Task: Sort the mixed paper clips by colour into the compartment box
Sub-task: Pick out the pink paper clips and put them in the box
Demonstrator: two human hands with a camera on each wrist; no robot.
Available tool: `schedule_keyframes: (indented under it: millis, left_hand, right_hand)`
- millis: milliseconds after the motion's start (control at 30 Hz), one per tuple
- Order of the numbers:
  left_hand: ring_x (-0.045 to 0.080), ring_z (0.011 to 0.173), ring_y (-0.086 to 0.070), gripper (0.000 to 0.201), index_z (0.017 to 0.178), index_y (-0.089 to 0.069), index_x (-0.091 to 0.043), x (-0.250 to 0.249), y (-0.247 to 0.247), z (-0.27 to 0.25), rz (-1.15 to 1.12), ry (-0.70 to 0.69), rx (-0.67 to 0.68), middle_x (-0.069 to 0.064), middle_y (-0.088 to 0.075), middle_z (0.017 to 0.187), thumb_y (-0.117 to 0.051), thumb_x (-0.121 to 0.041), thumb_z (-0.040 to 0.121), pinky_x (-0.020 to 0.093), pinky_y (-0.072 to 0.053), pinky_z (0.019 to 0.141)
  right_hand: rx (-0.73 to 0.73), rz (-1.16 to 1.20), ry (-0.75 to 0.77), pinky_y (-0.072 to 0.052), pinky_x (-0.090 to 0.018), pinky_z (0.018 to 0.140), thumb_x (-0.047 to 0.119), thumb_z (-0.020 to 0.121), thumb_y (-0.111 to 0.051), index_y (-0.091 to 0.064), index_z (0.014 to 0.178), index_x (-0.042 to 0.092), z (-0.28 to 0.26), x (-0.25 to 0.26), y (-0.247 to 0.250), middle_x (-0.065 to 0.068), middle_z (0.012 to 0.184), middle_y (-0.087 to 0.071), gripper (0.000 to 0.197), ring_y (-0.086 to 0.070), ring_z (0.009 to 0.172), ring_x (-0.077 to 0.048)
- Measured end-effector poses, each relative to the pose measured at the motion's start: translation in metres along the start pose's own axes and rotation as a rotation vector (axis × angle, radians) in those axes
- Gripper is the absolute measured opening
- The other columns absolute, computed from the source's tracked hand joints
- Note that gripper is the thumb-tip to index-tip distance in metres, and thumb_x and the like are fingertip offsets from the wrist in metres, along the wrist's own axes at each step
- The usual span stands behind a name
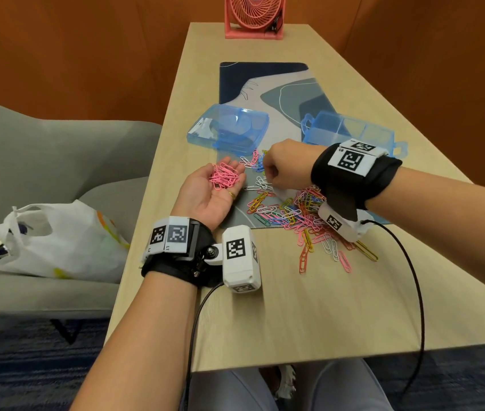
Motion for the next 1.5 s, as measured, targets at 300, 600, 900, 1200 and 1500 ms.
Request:
schedule_keyframes:
  millis: [300, 600, 900, 1200, 1500]
  left_hand:
    - [0.028, 0.085, -0.057, 0.037, 0.091, -0.055, 0.001, 0.0, 0.002, 0.002, 0.018, 0.001, -0.004, 0.016, -0.059, 0.091, -0.027, -0.019, 0.102, 0.039, -0.044, 0.089]
    - [0.028, 0.086, -0.057, 0.037, 0.093, -0.055, 0.002, 0.001, 0.003, 0.004, 0.003, 0.007, -0.003, 0.017, -0.058, 0.091, -0.027, -0.02, 0.103, 0.038, -0.04, 0.097]
    - [0.028, 0.105, -0.052, 0.037, 0.093, -0.055, 0.001, 0.001, 0.002, 0.003, 0.0, 0.016, 0.001, 0.017, -0.058, 0.093, -0.027, -0.021, 0.103, 0.039, -0.039, 0.101]
    - [0.027, 0.09, -0.057, 0.037, 0.092, -0.056, 0.0, 0.001, 0.002, 0.003, 0.028, 0.012, -0.009, 0.015, -0.059, 0.092, -0.027, -0.021, 0.103, 0.037, -0.04, 0.095]
    - [0.026, 0.084, -0.057, 0.037, 0.092, -0.056, 0.0, 0.001, 0.002, 0.003, 0.026, 0.012, -0.013, 0.015, -0.059, 0.09, -0.027, -0.021, 0.103, 0.038, -0.042, 0.093]
  right_hand:
    - [0.095, 0.115, 0.083, -0.04, -0.019, 0.059, 0.016, 0.077, -0.076, -0.068, 0.081, 0.019, 0.0, 0.015, -0.009, 0.015, 0.066, -0.054, 0.01, -0.05, 0.066, -0.006]
    - [0.118, 0.118, 0.099, -0.04, -0.018, 0.061, 0.019, 0.082, -0.07, -0.071, 0.086, 0.021, 0.0, 0.019, -0.004, 0.014, 0.069, -0.058, 0.004, -0.053, 0.069, -0.006]
    - [0.124, 0.067, 0.093, -0.042, -0.025, 0.06, 0.013, 0.078, -0.064, -0.052, 0.058, 0.024, 0.0, 0.025, -0.009, 0.008, 0.06, -0.053, 0.026, -0.047, 0.059, -0.01]
    - [0.178, 0.114, 0.077, -0.041, -0.016, 0.061, 0.015, 0.08, -0.073, -0.062, 0.075, 0.02, -0.002, 0.018, -0.008, 0.011, 0.068, -0.057, 0.012, -0.051, 0.065, -0.006]
    - [0.12, 0.064, 0.061, -0.036, -0.018, 0.051, 0.009, 0.074, -0.073, -0.052, 0.058, 0.022, -0.003, 0.017, -0.005, 0.009, 0.061, -0.054, 0.03, -0.048, 0.059, -0.007]
Point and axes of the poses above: each hand's wrist, its own z-axis towards the middle knuckle, its own y-axis out of the back of the hand, x = y × z, the point moved 8 cm from there along z, towards the middle knuckle
